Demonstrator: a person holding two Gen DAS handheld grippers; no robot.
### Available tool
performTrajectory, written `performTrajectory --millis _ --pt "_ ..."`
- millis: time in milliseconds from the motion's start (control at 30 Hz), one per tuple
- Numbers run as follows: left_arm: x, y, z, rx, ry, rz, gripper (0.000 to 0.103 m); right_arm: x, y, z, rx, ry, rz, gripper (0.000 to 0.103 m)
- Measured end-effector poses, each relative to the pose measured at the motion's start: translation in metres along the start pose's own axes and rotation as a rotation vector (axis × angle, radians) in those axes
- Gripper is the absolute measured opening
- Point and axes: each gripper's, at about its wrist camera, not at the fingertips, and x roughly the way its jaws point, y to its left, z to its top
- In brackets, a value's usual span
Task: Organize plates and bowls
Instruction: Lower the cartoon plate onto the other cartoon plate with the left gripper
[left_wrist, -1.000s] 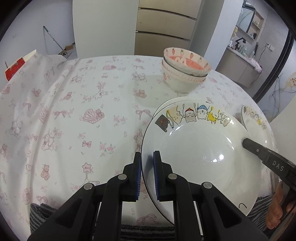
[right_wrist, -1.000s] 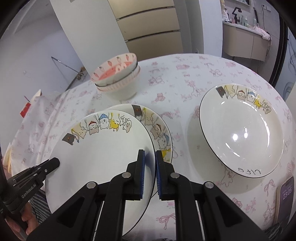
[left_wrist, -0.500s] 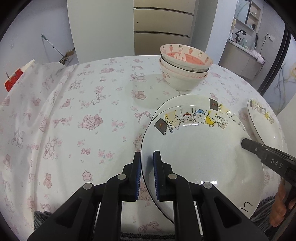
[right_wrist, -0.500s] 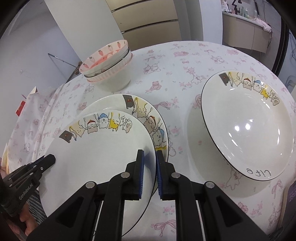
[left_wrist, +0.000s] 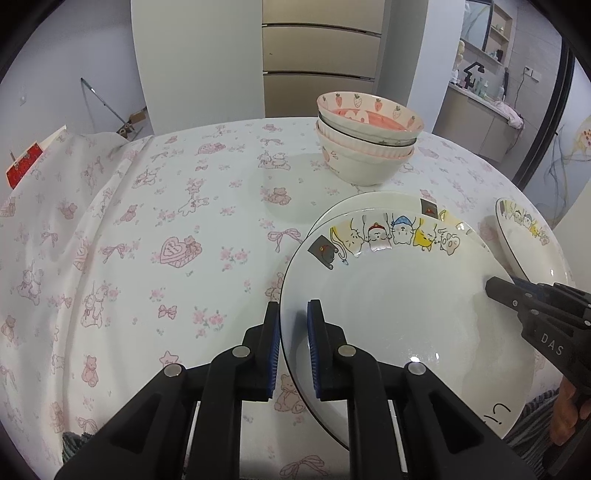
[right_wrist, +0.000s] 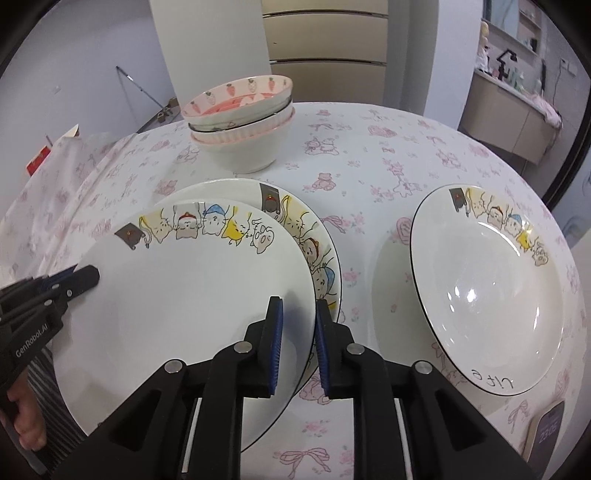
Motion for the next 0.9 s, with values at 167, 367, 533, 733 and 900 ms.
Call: performTrajectory --millis 167,367,533,733,900 --pt "0.003 -0.005 0.000 0.014 0.001 0.012 0.016 -0.009 0.004 -0.003 0.017 0.005 -0.046 0.017" --pt "0.006 -0.018 -0.001 0.074 -0.012 0.042 0.020 -0.010 0.003 -0.008 0.010 0.009 -0.084 0.017" --pt "0.007 -0.029 -0.003 0.124 -0.027 0.098 0.025 -0.013 0.006 -0.012 -0.009 0.011 -0.107 0.017" --pt "0.011 -0.041 0.000 0.192 -0.011 0.143 0.036 -0.013 0.001 -0.011 0.007 0.019 -0.081 0.017" --pt "0.017 -0.041 0.010 0.223 0.029 0.125 0.037 -0.014 -0.003 -0.013 0.027 -0.003 -0.068 0.014"
